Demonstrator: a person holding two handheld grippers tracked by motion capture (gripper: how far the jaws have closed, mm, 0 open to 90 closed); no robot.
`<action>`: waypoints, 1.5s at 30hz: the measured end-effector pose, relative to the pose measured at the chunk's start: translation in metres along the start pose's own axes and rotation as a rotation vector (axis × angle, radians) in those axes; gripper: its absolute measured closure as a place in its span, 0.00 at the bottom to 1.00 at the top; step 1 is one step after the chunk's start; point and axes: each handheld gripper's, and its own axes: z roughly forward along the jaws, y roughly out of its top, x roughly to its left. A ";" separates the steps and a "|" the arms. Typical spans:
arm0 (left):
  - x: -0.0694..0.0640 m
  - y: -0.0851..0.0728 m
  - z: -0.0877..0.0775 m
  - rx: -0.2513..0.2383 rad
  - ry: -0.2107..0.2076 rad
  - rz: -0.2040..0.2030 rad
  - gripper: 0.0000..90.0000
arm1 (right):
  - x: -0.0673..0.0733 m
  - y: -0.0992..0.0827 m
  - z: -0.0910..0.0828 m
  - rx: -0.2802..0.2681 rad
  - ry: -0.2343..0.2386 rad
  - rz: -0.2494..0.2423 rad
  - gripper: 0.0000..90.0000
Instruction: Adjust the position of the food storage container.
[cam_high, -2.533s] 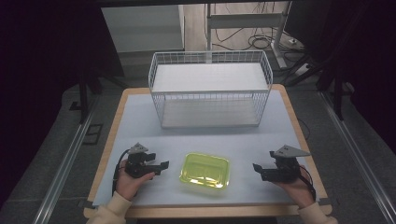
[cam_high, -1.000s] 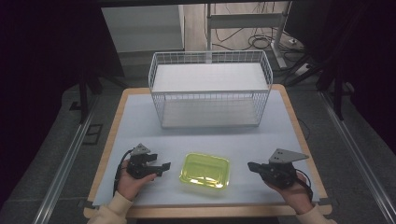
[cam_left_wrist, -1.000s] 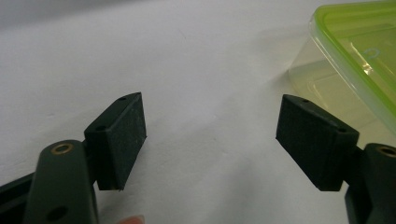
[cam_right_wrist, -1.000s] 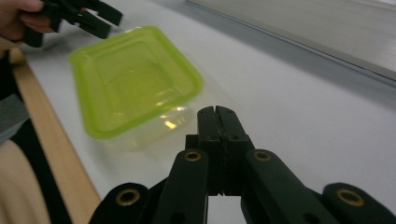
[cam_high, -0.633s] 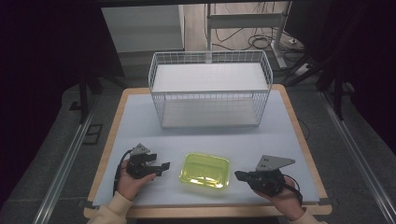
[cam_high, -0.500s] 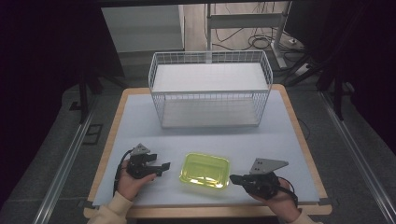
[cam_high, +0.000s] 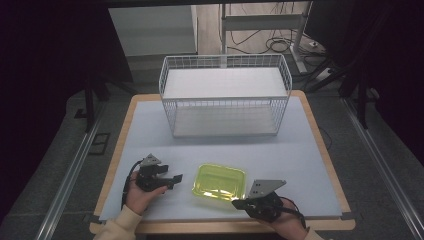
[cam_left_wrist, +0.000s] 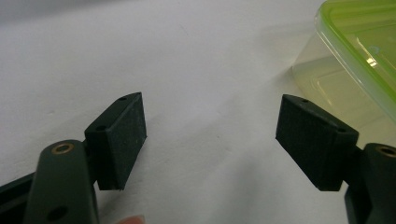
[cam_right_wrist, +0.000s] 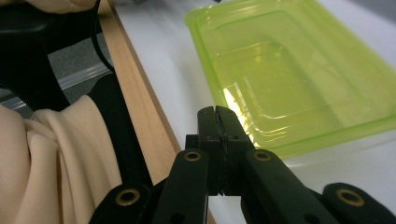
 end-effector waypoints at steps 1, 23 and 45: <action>0.000 0.000 0.000 0.000 0.000 0.000 0.26 | 0.001 0.000 0.002 0.007 0.003 -0.003 0.99; 0.000 0.000 0.000 0.002 -0.002 0.003 0.26 | 0.002 -0.009 0.022 0.087 -0.016 -0.041 0.99; -0.001 0.000 0.000 0.003 -0.004 0.006 0.26 | -0.019 -0.016 0.019 0.087 -0.098 0.019 0.99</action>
